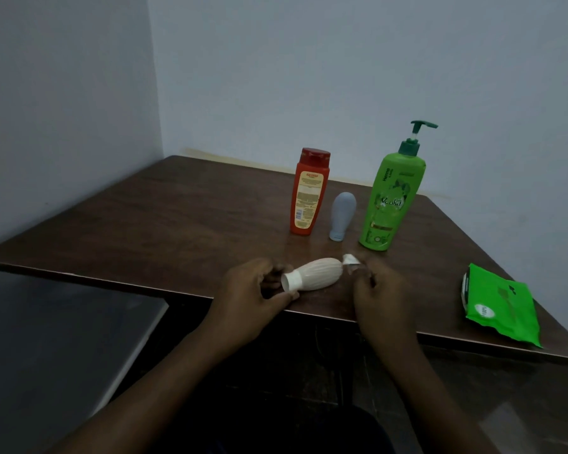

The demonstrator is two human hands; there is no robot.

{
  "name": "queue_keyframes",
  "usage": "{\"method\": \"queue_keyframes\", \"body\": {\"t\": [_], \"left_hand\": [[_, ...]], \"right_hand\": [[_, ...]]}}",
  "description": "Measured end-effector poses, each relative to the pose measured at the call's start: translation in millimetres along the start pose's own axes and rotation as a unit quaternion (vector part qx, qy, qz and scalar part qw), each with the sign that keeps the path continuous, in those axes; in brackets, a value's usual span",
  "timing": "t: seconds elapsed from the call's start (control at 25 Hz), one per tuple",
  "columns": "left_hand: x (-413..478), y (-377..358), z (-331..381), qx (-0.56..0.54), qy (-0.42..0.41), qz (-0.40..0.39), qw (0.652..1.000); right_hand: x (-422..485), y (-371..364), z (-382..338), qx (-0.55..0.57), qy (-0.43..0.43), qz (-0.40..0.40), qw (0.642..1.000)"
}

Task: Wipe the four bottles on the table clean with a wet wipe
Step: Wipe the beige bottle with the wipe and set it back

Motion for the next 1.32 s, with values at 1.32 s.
{"method": "queue_keyframes", "body": {"t": [1.32], "left_hand": [[0.4,4.6,11.5,0.082,-0.022,0.007,0.996]], "right_hand": [[9.9,-33.3,-7.2,-0.256,0.004,-0.063,0.965]]}}
Point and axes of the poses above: each hand's wrist, its own x-axis towards the middle knuckle, its own y-axis out of the back of the hand, z = x × y, the point moved 10 cm from there along x, towards the middle knuckle, and after that the axes turned 2 degrees about -y, right-handed, at the moved point
